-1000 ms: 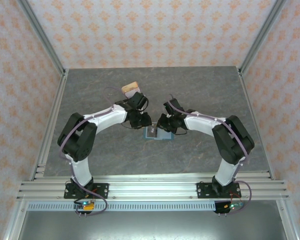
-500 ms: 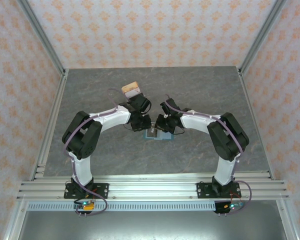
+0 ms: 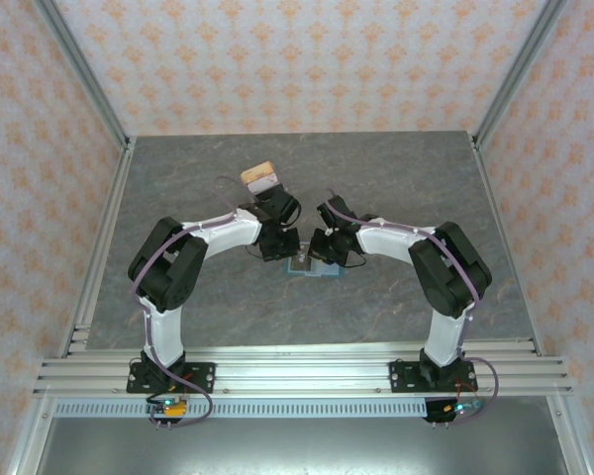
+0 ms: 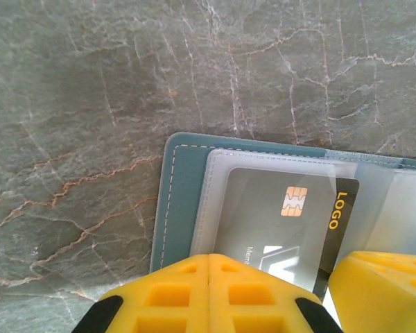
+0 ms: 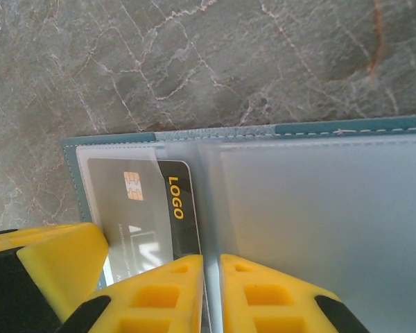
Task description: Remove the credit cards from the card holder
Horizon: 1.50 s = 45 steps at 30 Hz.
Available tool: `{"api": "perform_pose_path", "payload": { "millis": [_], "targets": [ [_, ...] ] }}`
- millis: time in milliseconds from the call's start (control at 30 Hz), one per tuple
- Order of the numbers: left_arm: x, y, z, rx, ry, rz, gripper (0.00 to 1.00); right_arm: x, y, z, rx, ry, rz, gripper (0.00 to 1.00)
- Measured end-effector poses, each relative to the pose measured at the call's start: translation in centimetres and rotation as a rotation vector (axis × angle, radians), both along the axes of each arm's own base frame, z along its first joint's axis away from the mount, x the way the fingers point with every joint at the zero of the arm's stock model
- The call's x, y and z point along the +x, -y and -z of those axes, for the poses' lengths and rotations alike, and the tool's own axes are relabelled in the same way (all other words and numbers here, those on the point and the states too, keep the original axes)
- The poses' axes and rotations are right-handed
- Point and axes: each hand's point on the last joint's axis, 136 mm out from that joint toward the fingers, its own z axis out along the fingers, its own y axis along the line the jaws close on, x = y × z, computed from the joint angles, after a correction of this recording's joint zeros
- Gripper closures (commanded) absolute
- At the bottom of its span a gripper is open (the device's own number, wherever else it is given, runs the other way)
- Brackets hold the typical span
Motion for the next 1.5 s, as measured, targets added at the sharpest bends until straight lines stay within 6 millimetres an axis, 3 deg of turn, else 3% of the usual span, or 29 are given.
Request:
{"api": "perform_pose_path", "payload": {
  "millis": [733, 1067, 1267, 1500],
  "targets": [
    [0.05, -0.02, 0.12, -0.005, -0.002, -0.022, 0.97, -0.05, -0.71, -0.05, 0.036, -0.005, -0.024, 0.82],
    [0.14, -0.02, 0.14, -0.005, 0.002, -0.023, 0.94, 0.24, -0.71, -0.15, 0.047, 0.001, -0.018, 0.90],
    [0.16, -0.02, 0.13, -0.005, 0.003, -0.024, 0.85, 0.45, -0.44, -0.09, 0.061, 0.013, -0.005, 0.96],
    [0.23, -0.11, 0.09, -0.005, 0.003, -0.025, 0.85, 0.62, -0.17, -0.85, 0.060, 0.038, 0.006, 0.97]
  ]
}}
